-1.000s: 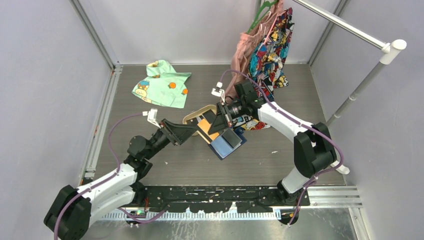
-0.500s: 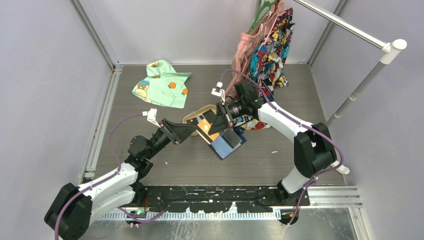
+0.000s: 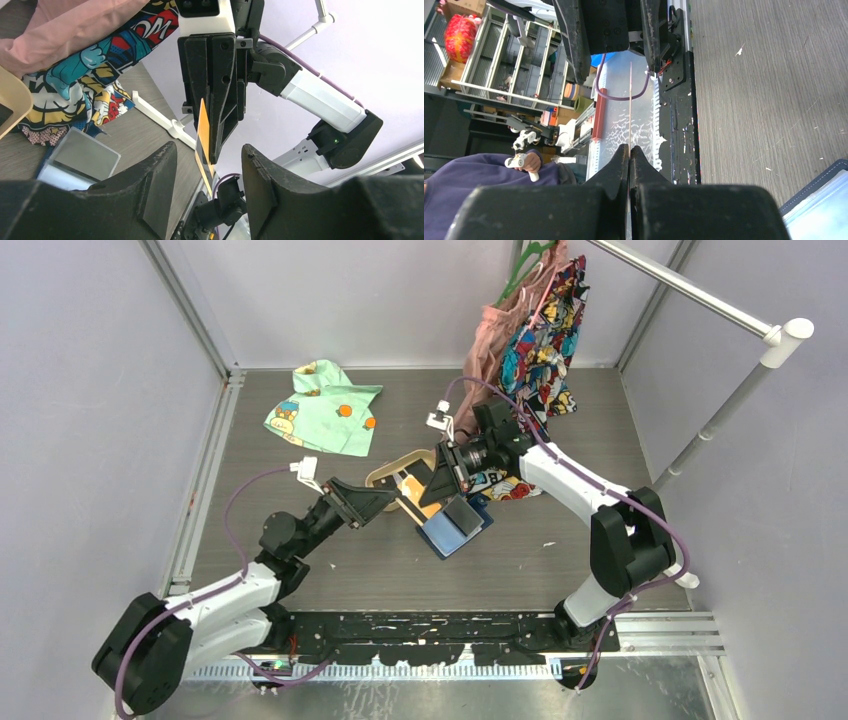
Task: Put the credit cards into the card holder
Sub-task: Pick up the credit card from the storage box.
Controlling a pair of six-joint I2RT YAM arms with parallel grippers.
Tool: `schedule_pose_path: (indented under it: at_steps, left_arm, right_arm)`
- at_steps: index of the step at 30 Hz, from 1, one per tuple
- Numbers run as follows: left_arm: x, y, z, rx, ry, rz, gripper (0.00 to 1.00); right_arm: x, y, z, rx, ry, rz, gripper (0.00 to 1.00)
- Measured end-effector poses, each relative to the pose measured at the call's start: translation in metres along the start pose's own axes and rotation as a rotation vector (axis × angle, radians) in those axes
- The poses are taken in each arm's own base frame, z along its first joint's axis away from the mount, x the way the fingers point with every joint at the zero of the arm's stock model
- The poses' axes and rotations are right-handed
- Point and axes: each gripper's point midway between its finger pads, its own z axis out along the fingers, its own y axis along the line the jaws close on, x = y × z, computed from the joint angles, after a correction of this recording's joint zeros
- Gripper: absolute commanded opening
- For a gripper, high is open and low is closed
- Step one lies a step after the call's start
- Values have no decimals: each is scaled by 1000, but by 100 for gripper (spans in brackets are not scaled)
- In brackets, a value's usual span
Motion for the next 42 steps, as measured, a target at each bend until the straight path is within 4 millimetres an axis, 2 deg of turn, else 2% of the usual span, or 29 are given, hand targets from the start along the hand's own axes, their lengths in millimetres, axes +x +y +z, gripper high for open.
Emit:
schedule_pose_path:
  at_steps: [7,13,15,19,21,22,23,27,30,35,37,42]
  left_arm:
    - [9,7,5,0,25,-13,45]
    - [17,16,10,1,43,-39,35]
    - [20,18,12,4,50,-47,28]
    - [22,15,17,32,65,-63,4]
    - [21,9,22,58,70,-64,0]
    - [21,7,24,68,73,-65,0]
    - [21,6,24,75,76,-63,0]
    - [24,5,24,86,92,-59,0]
    - [32,3,21,96,137,-38,0]
    - [52,1,10,92,280,19,0]
    - [58,-4,10,100,345,49,0]
    - [62,-20,15,153,457,116,0]
  right_arm:
    - [-3,-1,-5,8,-14,-2,1]
    - [-5,-1,-6,10,-18,-6,1]
    - [-6,0,-6,10,-18,-8,1]
    - [-6,-1,-6,12,-19,-8,1]
    - [-6,-1,-7,15,-21,-8,1]
    - [-7,-2,-7,15,-22,-7,4]
    - [-7,-2,-8,16,-24,-8,11]
    - [-7,-2,-8,25,-25,-9,47]
    - [-7,-6,-13,70,-22,-34,66]
    - [-22,2,-34,186,27,-244,68]
    - [-22,4,-37,200,45,-288,68]
    - [1,5,-30,210,151,-341,62]
